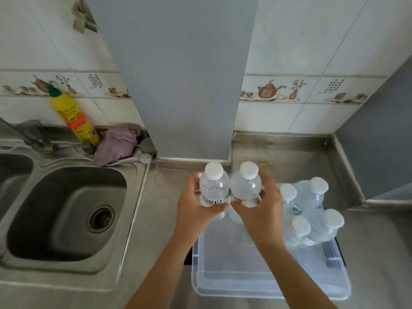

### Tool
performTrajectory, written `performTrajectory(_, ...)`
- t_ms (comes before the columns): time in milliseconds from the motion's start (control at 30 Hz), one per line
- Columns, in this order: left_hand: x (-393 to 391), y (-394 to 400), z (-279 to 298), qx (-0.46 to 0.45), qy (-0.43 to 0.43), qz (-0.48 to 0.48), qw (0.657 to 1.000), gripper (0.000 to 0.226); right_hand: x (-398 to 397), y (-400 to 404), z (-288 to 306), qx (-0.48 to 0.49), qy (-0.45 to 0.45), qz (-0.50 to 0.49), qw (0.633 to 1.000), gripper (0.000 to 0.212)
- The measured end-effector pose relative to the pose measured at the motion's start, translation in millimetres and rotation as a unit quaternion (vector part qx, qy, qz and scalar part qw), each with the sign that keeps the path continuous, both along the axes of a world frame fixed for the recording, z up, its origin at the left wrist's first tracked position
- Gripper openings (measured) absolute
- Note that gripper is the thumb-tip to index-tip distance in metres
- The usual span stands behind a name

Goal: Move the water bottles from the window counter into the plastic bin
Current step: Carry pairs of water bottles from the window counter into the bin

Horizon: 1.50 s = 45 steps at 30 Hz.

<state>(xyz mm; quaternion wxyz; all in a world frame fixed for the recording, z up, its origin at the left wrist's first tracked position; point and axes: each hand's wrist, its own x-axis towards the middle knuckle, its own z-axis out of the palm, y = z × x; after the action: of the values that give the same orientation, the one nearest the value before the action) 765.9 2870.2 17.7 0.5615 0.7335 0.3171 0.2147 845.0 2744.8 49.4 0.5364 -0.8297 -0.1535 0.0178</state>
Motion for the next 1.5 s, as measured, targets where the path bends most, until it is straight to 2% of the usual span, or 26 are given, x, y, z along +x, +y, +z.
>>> performTrajectory(133,-5,0,-9,0.041,0.038,-0.007,0.998,0.080,-3,2,-11,-0.005,0.041,0.012,0.999,0.070)
performTrajectory(300,-3,-1,-15,0.158,0.072,-0.016,0.985,0.080,-4,2,-9,-0.017,0.054,0.007,0.998,0.064)
performTrajectory(500,-6,-3,-6,0.175,0.073,-0.023,0.982,0.078,-10,-1,0,-0.021,0.022,0.019,0.999,0.065)
performTrajectory(600,-5,-6,6,0.199,0.048,-0.038,0.978,0.081,-11,-6,9,-0.047,-0.051,0.017,0.997,0.066)
performTrajectory(833,-6,-24,40,0.342,0.029,-0.050,0.938,0.064,-20,-27,30,-0.134,-0.220,0.036,0.966,0.046)
performTrajectory(933,-9,-30,51,0.393,0.018,-0.066,0.917,0.059,-29,-43,36,-0.165,-0.256,0.041,0.952,0.041)
performTrajectory(1133,-20,-63,76,0.487,-0.040,-0.109,0.866,0.043,-47,-90,52,-0.198,-0.265,0.008,0.944,0.042)
performTrajectory(1267,-23,-102,85,0.498,-0.071,-0.146,0.852,0.039,-67,-141,55,-0.232,-0.242,-0.049,0.941,0.044)
performTrajectory(1500,-36,-208,87,0.522,-0.124,-0.270,0.800,0.037,-130,-258,52,-0.277,-0.175,-0.159,0.931,0.050)
